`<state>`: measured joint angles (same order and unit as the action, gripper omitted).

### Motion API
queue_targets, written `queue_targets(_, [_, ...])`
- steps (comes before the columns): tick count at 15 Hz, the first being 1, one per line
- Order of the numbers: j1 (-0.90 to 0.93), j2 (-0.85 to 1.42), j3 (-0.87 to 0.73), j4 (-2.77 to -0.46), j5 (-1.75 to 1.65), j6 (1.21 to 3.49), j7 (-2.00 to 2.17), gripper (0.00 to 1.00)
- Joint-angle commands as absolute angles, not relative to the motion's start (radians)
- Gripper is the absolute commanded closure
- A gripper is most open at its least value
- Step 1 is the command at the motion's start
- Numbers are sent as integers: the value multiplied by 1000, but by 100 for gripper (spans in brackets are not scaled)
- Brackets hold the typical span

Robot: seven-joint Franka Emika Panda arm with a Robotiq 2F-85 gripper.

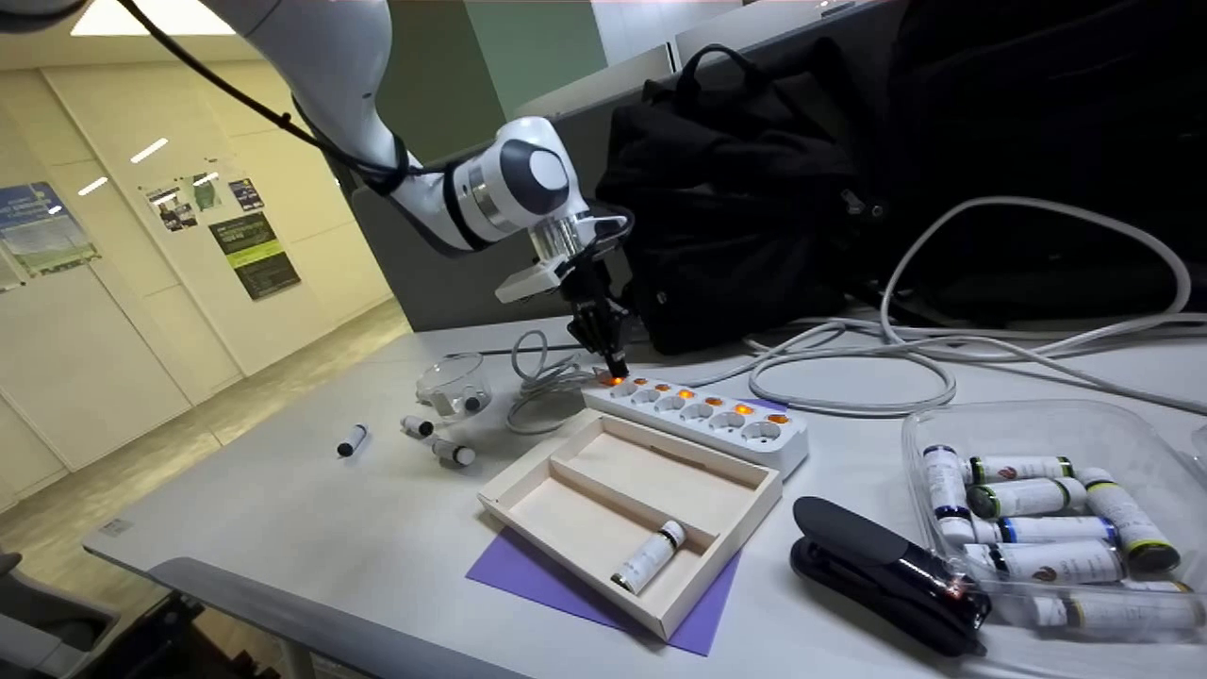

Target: Turn off the first switch on the extension cord

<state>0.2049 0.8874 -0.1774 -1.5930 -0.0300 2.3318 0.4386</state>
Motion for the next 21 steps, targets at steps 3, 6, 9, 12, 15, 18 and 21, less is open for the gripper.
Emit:
queue_targets(3, [324, 1079, -258, -1401, -181, 2166, 664, 100])
queue_targets(6, [339, 1107, -240, -1380, -229, 2164, 722, 100])
queue_targets(9, [330, 1089, -208, -1439, -242, 2253, 761, 100])
queue_targets(12, [321, 1074, -193, -1480, -236, 2293, 776, 100])
queue_targets(15, [325, 1032, -187, -1527, -241, 2312, 754, 100])
queue_targets(18, [385, 886, -221, -1657, -301, 2353, 774, 100])
queue_targets(21, [466, 748, -260, -1829, -383, 2480, 840, 100])
